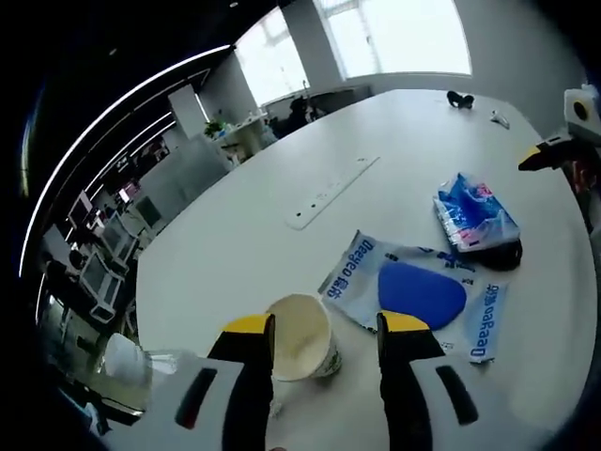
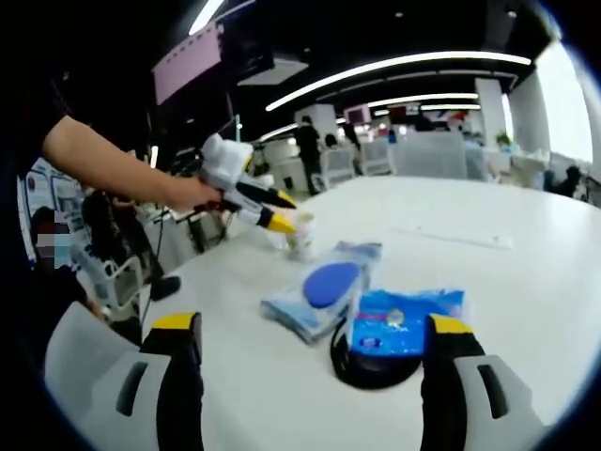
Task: Arrange the tabletop items into an orderly group along one side of the table until the central work area is clear of visible clutter.
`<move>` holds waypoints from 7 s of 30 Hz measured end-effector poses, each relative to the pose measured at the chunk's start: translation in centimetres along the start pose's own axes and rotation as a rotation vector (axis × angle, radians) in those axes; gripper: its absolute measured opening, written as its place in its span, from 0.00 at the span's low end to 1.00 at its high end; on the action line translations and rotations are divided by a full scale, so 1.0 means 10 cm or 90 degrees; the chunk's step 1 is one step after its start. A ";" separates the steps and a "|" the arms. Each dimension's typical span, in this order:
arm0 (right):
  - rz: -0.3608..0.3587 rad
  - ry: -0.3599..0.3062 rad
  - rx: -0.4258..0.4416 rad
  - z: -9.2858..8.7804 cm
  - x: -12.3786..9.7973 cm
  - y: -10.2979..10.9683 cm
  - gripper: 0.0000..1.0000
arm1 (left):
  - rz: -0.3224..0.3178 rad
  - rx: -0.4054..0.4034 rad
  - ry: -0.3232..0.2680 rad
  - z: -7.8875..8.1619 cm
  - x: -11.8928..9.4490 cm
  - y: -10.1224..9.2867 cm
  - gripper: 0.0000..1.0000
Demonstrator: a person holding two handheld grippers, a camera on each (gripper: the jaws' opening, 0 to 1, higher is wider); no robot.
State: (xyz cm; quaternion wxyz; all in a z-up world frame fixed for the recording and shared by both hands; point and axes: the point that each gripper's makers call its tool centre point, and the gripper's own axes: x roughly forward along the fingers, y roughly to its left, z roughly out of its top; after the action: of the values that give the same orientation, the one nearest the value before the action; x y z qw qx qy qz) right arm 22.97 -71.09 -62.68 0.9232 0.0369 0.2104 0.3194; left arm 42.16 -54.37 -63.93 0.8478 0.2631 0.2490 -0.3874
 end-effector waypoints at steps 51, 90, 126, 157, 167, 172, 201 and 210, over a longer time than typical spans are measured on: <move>-0.003 0.036 -0.151 0.32 -0.40 -0.09 0.92 | 0.076 -0.131 -0.050 0.27 -0.94 -0.51 0.99; -0.107 0.113 -0.202 0.45 -0.78 -0.64 0.68 | 0.030 -0.065 -0.075 0.46 -0.94 -0.93 0.93; -0.136 0.159 -0.265 0.56 -0.86 -1.18 0.64 | 0.016 -0.099 -0.092 0.76 -0.66 -1.17 0.90; -0.051 0.189 -0.263 0.33 -0.49 -1.37 0.40 | 0.030 -0.181 -0.069 0.73 -0.47 -1.54 0.84; -0.029 0.208 -0.259 0.21 -0.38 -1.46 0.35 | 0.031 -0.213 -0.056 0.68 -0.29 -1.67 0.81; -0.021 0.213 -0.254 0.14 -0.33 -1.51 0.35 | 0.034 -0.215 -0.048 0.63 -0.21 -1.68 0.79; 0.033 0.237 -0.187 -0.15 -0.02 -1.57 0.22 | 0.009 -0.263 -0.011 0.54 0.28 -1.96 0.60; 0.040 0.241 -0.141 -0.24 0.07 -1.57 0.18 | -0.005 -0.292 0.010 0.47 0.37 -1.99 0.49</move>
State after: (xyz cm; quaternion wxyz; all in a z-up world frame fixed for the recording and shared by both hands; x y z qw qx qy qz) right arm 31.52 -83.31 -68.30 0.8554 -0.1187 0.3423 0.3703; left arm 29.62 -70.51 -67.82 0.8820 0.0655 0.3384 -0.3214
